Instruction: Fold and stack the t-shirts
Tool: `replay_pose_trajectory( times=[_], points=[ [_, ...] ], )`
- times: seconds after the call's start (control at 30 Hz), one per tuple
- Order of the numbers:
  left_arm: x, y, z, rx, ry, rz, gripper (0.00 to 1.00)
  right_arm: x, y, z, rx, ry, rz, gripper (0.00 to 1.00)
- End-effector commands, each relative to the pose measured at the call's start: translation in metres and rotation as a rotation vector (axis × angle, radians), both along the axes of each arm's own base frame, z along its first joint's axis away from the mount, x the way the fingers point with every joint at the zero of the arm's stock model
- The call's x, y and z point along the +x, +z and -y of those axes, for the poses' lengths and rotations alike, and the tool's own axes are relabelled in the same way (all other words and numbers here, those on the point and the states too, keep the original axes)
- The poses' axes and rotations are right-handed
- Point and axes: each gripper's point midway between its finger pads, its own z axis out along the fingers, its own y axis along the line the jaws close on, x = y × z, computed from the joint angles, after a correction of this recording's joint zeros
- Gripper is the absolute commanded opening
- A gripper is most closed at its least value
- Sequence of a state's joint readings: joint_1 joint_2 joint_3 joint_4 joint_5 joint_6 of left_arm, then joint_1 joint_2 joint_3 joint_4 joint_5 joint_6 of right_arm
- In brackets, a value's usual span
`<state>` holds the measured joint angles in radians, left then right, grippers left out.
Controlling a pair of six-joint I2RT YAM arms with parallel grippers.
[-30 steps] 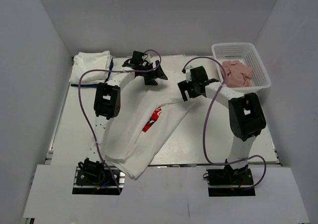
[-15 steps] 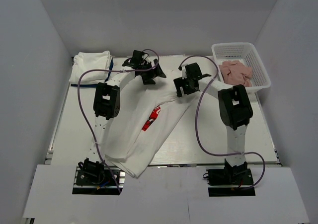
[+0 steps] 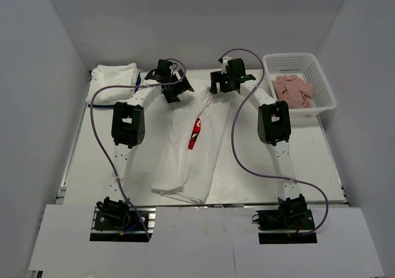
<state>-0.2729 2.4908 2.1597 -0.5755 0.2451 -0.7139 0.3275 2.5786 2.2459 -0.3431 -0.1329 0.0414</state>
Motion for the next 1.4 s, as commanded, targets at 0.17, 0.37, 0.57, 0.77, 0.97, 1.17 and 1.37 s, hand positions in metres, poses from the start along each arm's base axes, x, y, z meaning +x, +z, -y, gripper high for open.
replay_pose_trajectory(
  times=[0.17,0.37,0.57,0.77,0.97,1.17,1.37],
  points=[
    [0.031,0.000,-0.050,0.106,0.217,0.019,1.00,0.060,0.042,0.019,0.175,0.021,0.238,0.90],
    [0.088,0.015,-0.066,0.096,0.295,0.227,1.00,0.058,0.085,0.012,0.230,0.161,0.339,0.90],
    [0.116,0.020,-0.073,0.062,0.297,0.340,1.00,0.023,0.119,0.006,0.188,0.262,0.314,0.90],
    [0.135,0.074,-0.080,0.087,0.266,0.510,1.00,-0.044,0.178,0.006,0.204,0.234,0.211,0.90],
    [0.076,0.183,-0.083,0.125,0.156,0.537,1.00,-0.158,0.156,0.002,0.221,0.177,-0.007,0.90],
    [-0.102,0.143,-0.104,0.217,0.100,0.186,1.00,-0.279,0.122,0.006,0.088,0.276,-0.056,0.90],
    [-0.304,0.055,-0.124,0.165,0.090,-0.204,1.00,-0.383,0.076,-0.020,-0.154,0.676,-0.039,0.90]
  ],
)
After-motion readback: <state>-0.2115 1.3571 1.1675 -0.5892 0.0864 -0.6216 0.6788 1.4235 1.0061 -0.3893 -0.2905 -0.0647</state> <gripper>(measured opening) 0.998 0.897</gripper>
